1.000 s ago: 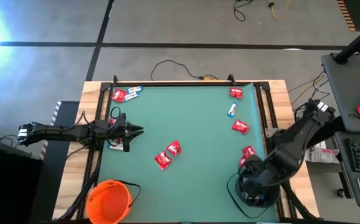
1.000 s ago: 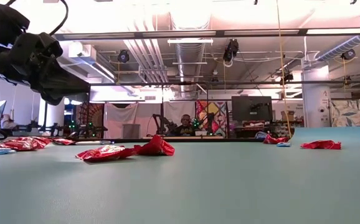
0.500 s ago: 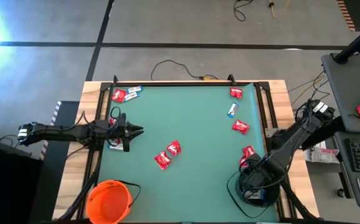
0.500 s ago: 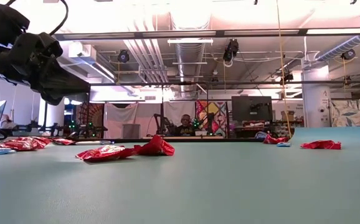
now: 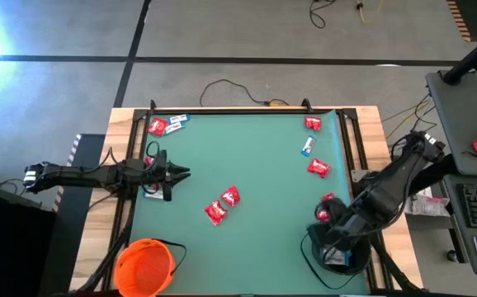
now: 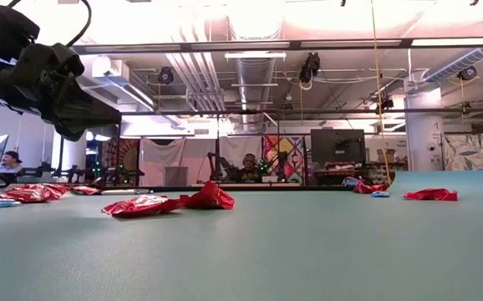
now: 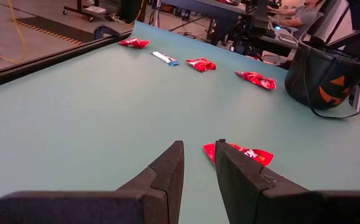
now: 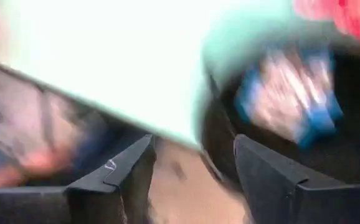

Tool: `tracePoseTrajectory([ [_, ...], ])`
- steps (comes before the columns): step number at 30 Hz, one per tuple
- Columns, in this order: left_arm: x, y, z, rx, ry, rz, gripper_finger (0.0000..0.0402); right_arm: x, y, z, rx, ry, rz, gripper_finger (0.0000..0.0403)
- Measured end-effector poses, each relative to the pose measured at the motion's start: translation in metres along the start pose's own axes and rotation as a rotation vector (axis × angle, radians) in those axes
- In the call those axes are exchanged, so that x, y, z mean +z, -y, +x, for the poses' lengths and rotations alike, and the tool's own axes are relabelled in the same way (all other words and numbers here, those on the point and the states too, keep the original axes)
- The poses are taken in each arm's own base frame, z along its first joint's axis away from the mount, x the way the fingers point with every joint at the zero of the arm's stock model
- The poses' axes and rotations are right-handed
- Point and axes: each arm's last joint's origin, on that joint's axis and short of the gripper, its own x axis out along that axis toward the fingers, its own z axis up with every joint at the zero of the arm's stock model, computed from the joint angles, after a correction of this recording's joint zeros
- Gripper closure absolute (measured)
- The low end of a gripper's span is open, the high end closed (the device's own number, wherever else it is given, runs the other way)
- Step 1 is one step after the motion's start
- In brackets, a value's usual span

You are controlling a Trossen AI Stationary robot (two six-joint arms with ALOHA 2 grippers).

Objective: Sort candy by brand, put in halloween buckets
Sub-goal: Put the white chocolate into the black bucket

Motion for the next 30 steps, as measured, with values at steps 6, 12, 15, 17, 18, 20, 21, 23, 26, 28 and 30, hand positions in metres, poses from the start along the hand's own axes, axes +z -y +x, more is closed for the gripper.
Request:
tracePoseTrajectory([
  [6, 0.000, 0.000, 0.000, 0.000, 0.000, 0.000, 0.0326, 0.041, -0.009, -0.009, 0.085, 0.383, 0.158, 0.0217],
  [12, 0.000, 0.000, 0.000, 0.000, 0.000, 0.000, 0.0326, 0.112, 0.005, 0.018, -0.153, 0.509, 0.288, 0.0229],
  [15, 0.000, 0.000, 0.000, 0.000, -0.001, 0.001, 0.0326, 0.153, 0.014, 0.038, -0.213, 0.548, 0.336, 0.0214],
  [17, 0.000, 0.000, 0.000, 0.000, -0.001, 0.001, 0.0326, 0.183, 0.021, 0.054, -0.210, 0.570, 0.369, 0.0198],
  [18, 0.000, 0.000, 0.000, 0.000, -0.001, 0.000, 0.0326, 0.197, 0.026, 0.062, -0.200, 0.583, 0.389, 0.0189],
  [20, 0.000, 0.000, 0.000, 0.000, -0.001, 0.000, 0.0326, 0.224, 0.038, 0.075, -0.180, 0.628, 0.443, 0.0170],
  [21, 0.000, 0.000, 0.000, 0.000, -0.001, 0.000, 0.0326, 0.236, 0.045, 0.081, -0.175, 0.665, 0.477, 0.0161],
  [23, 0.000, 0.000, 0.000, 0.001, -0.001, 0.000, 0.0326, 0.256, 0.061, 0.089, -0.195, 0.760, 0.555, 0.0145],
  [26, 0.000, 0.000, 0.000, 0.000, 0.000, 0.000, 0.0326, 0.275, 0.078, 0.097, -0.217, 0.884, 0.629, 0.0128],
  [28, 0.000, 0.000, 0.000, 0.000, 0.000, 0.000, 0.0326, 0.285, 0.087, 0.101, -0.237, 0.917, 0.661, 0.0124],
  [30, 0.000, 0.000, 0.000, 0.000, -0.001, 0.000, 0.0326, 0.294, 0.095, 0.105, -0.267, 0.922, 0.665, 0.0125],
])
